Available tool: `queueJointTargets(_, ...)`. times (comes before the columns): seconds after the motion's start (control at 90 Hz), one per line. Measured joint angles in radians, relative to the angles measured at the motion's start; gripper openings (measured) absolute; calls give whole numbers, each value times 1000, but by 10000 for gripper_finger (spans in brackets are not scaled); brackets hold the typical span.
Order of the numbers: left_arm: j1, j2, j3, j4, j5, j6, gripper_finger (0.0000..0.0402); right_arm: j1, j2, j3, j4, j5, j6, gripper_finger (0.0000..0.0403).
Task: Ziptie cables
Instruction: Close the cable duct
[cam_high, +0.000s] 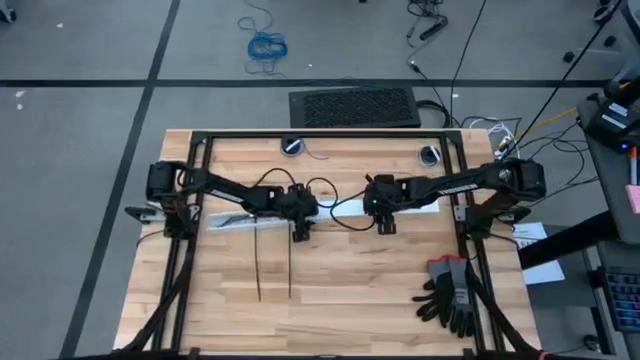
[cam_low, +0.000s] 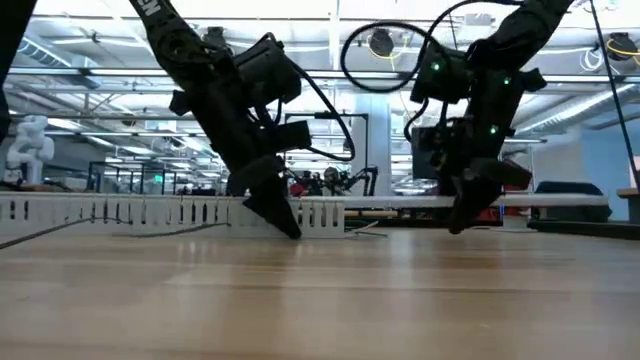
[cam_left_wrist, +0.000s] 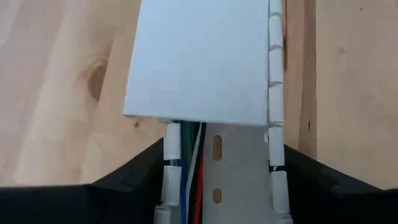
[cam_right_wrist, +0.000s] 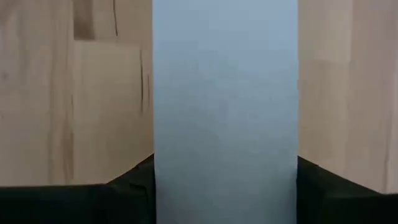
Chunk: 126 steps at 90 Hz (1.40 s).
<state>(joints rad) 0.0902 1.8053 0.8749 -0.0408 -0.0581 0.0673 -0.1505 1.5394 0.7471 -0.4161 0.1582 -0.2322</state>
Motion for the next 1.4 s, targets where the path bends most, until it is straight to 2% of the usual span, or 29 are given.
queueJointTargets(0.422,1,1,-1,-5,6,18,229,-5,-96,30,-19,-7,-19,205)
queueJointTargets(0.822,2,2,-2,-5,9,28,229,22,-22,30,-15,-5,12,205)
queueJointTargets(1.4,1,2,-3,-2,8,44,228,14,8,30,4,-27,14,205)
